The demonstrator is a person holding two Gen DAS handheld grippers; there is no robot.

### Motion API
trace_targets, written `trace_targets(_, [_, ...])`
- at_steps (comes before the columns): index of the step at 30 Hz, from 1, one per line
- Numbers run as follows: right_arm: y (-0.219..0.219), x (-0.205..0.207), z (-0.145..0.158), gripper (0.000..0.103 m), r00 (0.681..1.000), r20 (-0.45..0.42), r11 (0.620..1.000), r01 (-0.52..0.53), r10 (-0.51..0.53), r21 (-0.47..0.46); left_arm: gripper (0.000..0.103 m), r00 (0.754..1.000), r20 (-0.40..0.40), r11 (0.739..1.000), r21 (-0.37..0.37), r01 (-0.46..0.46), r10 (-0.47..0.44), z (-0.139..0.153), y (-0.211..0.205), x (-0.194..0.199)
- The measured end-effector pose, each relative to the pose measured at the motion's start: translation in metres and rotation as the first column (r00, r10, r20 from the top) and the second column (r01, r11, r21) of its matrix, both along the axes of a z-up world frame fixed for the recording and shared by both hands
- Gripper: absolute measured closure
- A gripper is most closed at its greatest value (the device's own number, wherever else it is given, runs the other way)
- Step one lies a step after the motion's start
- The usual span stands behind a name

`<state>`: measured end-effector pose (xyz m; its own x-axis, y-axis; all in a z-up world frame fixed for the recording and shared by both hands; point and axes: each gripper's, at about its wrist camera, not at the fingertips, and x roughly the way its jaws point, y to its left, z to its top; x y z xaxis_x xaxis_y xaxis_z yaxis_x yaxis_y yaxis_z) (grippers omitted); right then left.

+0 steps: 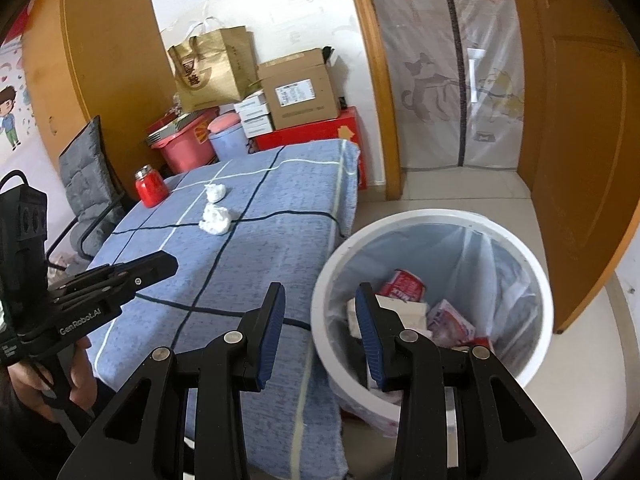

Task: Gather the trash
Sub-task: 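Move both tools back over the table toward the two white tissues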

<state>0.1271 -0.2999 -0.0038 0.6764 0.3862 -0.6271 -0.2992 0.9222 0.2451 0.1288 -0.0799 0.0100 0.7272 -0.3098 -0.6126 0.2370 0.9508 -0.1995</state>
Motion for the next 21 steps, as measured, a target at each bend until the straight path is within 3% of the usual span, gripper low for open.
trace_targets(10, [0.03,0.013,-0.004,0.065,0.998,-0.012,0.998,-0.065,0.065,-0.001,0.082,0.995,-0.013,0.995,0.005,-0.097,0.097,-0.007,0.041,0.007])
trace_targets(21, [0.07,0.031,-0.004,0.061,0.989,-0.013,0.989,-0.147,0.147,-0.017,0.082,0.985,-0.003,0.985,0.022,-0.17,0.17,-0.005,0.072,0.012])
